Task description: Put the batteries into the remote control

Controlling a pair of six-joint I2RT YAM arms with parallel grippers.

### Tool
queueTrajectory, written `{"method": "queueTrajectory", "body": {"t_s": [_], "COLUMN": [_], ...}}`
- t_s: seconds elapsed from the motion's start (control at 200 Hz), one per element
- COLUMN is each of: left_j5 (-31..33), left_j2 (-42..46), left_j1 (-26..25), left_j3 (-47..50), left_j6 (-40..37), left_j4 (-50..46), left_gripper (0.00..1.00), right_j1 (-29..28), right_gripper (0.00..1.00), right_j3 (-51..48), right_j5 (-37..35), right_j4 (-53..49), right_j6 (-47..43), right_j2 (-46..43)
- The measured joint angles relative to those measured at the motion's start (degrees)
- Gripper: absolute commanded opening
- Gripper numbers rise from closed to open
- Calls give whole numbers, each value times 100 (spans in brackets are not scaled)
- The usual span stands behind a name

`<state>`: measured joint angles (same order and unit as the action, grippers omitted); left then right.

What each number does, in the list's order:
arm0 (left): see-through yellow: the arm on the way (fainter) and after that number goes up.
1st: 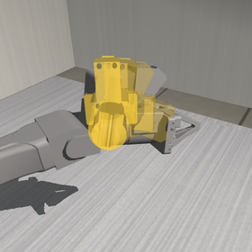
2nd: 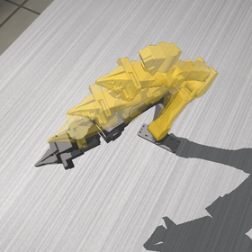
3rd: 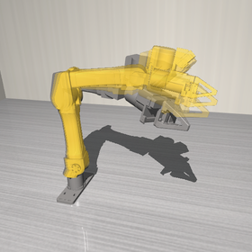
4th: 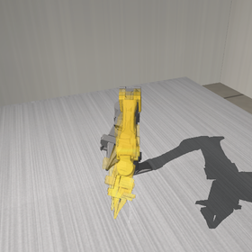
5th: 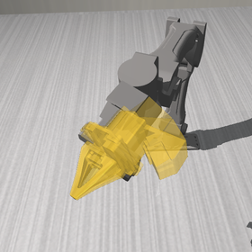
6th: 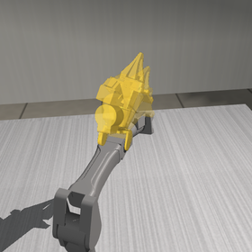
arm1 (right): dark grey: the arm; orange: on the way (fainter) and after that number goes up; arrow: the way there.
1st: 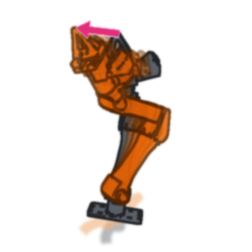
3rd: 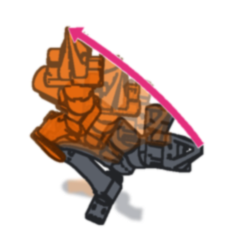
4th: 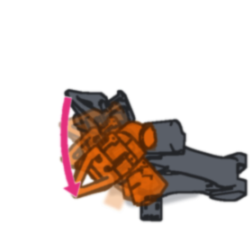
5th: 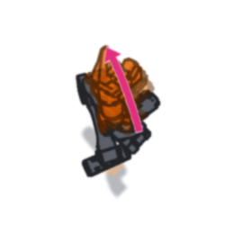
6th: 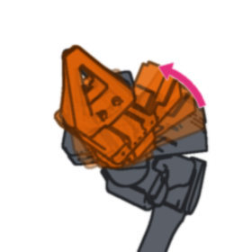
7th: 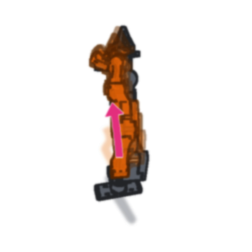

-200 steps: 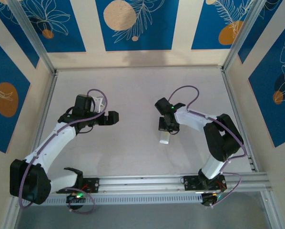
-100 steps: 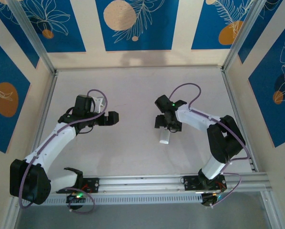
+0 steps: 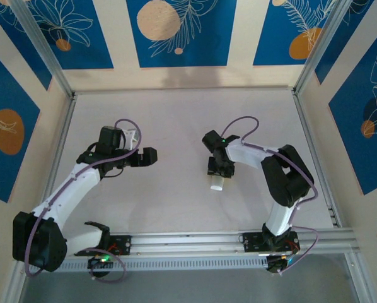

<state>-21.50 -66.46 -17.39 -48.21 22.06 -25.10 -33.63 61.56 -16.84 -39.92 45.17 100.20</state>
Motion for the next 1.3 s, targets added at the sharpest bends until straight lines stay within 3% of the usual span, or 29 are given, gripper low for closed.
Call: {"method": "queueTrajectory", "body": {"t_s": [0.265, 0.455, 0.65, 0.825, 0.895, 0.95, 1.005, 1.095, 1.3], "left_j5": [-17, -55, -61, -127, -111, -2, 363, 1353, 3995], "left_j2": [-81, -743, -1115, -1434, -1434, -1429, -1432, -1646, -3265], "left_j1": [-1082, -1635, -1838, -1869, -1893, -1904, -1908, -1932, -1967], "left_j3": [76, -144, -184, -166, -168, -225, -426, -1309, -3644], "left_j6": [1311, 2092, 2710, 3176, 3270, 3241, 3082, 2553, 1486], "left_j4": [857, 1582, 2188, 2723, 2785, 2634, 2107, 592, -1985], "left_gripper": [97, 86, 64, 23, 6, 0, 0, 0, 0], "right_j1": [-570, -957, -1093, -1102, -1102, -1097, -1062, -907, 238], "right_gripper": [42, 42, 42, 43, 59, 71, 78, 81, 81], "right_j3": [-514, -710, -850, -855, -857, -852, -824, -796, -822], "right_j5": [708, 1329, 1781, 2140, 2157, 2162, 2118, 1987, 1652], "right_j4": [1016, 1705, 2118, 2450, 2450, 2415, 2319, 2061, 1373], "right_j6": [-525, -706, -743, -741, -726, -774, -730, -728, -673], "right_j2": [-1947, -2194, -2194, -2197, -2192, -2194, -2205, -2361, -3093]}}
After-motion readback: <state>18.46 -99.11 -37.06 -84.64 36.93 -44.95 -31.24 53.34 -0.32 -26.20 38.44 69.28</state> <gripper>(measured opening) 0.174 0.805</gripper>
